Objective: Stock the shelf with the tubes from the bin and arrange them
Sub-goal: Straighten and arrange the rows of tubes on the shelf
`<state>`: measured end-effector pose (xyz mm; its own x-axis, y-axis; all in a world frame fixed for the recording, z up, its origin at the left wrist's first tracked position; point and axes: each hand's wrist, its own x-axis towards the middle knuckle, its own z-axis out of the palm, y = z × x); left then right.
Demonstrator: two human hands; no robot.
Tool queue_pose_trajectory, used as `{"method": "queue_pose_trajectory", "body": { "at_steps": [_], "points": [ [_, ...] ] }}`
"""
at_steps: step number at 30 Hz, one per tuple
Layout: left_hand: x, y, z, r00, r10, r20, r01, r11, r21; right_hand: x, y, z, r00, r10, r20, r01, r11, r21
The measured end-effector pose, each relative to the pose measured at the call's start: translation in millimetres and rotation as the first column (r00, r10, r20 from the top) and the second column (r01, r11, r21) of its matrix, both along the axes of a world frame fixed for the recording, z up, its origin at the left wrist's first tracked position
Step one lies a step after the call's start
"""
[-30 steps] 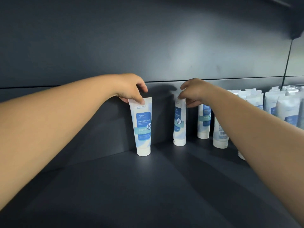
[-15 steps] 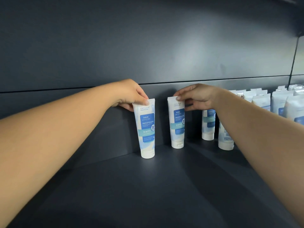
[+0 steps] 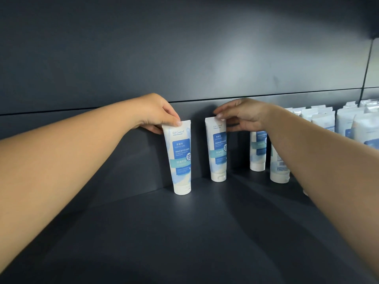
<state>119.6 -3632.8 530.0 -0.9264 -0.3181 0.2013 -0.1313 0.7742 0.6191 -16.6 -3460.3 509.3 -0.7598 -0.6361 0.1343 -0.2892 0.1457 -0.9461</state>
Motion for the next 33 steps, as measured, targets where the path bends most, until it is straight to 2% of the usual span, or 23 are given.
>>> {"method": "queue_pose_trajectory", "body": {
  "at_steps": [2, 4, 8, 15, 21, 29, 33],
  "points": [
    [4, 5, 4, 0.998, 0.022, -0.063, -0.024, 0.999, -0.043, 6, 6, 5, 0.997, -0.055, -0.052, 0.055, 0.998, 0.008],
    [8, 13, 10, 0.987, 0.039, -0.157, -0.062, 0.987, -0.148, 12, 15, 11, 0.977, -0.154, -0.146, 0.158, 0.987, 0.016],
    [21, 37, 18, 0.969, -0.009, -0.246, -0.070, 0.948, -0.311, 25, 40, 27, 0.880, -0.334, -0.338, 0.354, 0.935, -0.005],
    [37, 95, 23, 0.946, -0.219, -0.238, 0.087, 0.881, -0.465, 93, 97, 50, 0.754, -0.286, -0.592, 0.398, 0.915, 0.065],
    [33, 153, 11, 0.884, -0.440, -0.159, 0.358, 0.855, -0.374, 138, 165, 47, 0.705, -0.377, -0.601, 0.520, 0.851, 0.076],
    [15, 178, -11, 0.889, -0.432, -0.153, 0.400, 0.894, -0.201, 142, 221, 34, 0.680, -0.476, -0.558, 0.629, 0.769, 0.111],
    [4, 193, -5, 0.868, -0.437, -0.236, 0.428, 0.899, -0.090, 123, 241, 32, 0.632, -0.527, -0.568, 0.672, 0.738, 0.062]
  ]
}}
